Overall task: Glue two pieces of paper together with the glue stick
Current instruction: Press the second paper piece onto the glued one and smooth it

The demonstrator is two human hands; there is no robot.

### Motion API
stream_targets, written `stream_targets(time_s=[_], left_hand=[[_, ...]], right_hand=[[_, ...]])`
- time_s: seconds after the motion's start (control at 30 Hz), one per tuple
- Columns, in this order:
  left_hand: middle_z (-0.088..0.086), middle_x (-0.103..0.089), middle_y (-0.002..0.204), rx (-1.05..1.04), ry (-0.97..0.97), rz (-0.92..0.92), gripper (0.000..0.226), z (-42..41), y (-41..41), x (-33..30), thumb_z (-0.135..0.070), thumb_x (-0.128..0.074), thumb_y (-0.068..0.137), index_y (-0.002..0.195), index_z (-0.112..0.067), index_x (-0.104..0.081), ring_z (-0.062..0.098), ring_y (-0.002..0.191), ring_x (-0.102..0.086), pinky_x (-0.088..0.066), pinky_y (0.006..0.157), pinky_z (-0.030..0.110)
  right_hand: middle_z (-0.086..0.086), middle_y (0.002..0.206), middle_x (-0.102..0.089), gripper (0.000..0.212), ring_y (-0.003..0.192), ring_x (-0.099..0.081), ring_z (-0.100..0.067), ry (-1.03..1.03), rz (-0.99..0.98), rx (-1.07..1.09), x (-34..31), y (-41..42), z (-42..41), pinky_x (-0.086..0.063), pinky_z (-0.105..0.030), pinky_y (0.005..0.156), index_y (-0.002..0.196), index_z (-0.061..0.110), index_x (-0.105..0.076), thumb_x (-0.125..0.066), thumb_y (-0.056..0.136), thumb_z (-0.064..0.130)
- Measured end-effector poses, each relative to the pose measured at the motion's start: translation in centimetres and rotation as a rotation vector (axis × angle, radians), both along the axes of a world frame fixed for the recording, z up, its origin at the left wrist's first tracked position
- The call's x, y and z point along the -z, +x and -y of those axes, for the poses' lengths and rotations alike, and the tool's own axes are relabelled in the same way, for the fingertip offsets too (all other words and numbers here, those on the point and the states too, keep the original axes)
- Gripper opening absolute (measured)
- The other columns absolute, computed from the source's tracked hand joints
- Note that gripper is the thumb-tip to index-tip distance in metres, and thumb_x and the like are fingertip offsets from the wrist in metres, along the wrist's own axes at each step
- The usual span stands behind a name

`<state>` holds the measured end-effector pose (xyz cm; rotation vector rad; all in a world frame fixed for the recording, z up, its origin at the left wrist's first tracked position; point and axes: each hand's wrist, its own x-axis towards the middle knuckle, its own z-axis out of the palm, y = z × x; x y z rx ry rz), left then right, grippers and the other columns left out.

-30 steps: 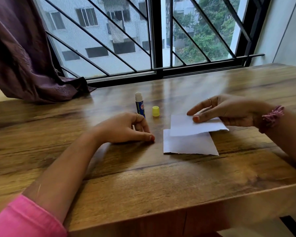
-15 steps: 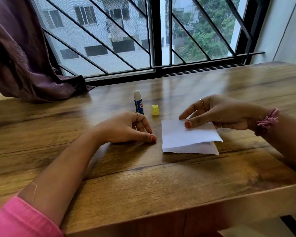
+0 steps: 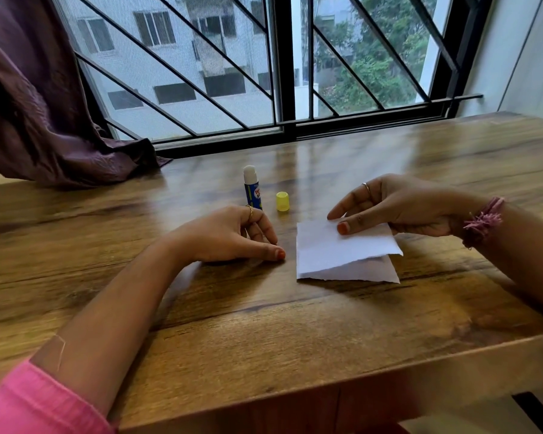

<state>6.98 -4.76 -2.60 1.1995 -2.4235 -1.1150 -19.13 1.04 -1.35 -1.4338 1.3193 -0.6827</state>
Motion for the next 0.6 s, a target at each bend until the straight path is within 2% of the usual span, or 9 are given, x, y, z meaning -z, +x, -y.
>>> stream_targets(time_s=[0.6], left_hand=[[-0.007, -0.062, 0.075, -0.025, -0.012, 0.02, 0.04, -0.4, -0.26, -0.1, -0.041, -0.082, 0.065, 0.096, -0.021, -0.068, 0.002, 0.066, -0.054, -0.044, 0.064, 0.02]], right_hand=[[-0.008, 0.092, -0.075, 0.041, 0.074, -0.071, -0.014, -0.025, -0.039, 0.002, -0.03, 0.39, -0.24, -0.054, -0.019, 0.054, 0.103, 0.009, -0.07, -0.075, 0.062, 0.016]])
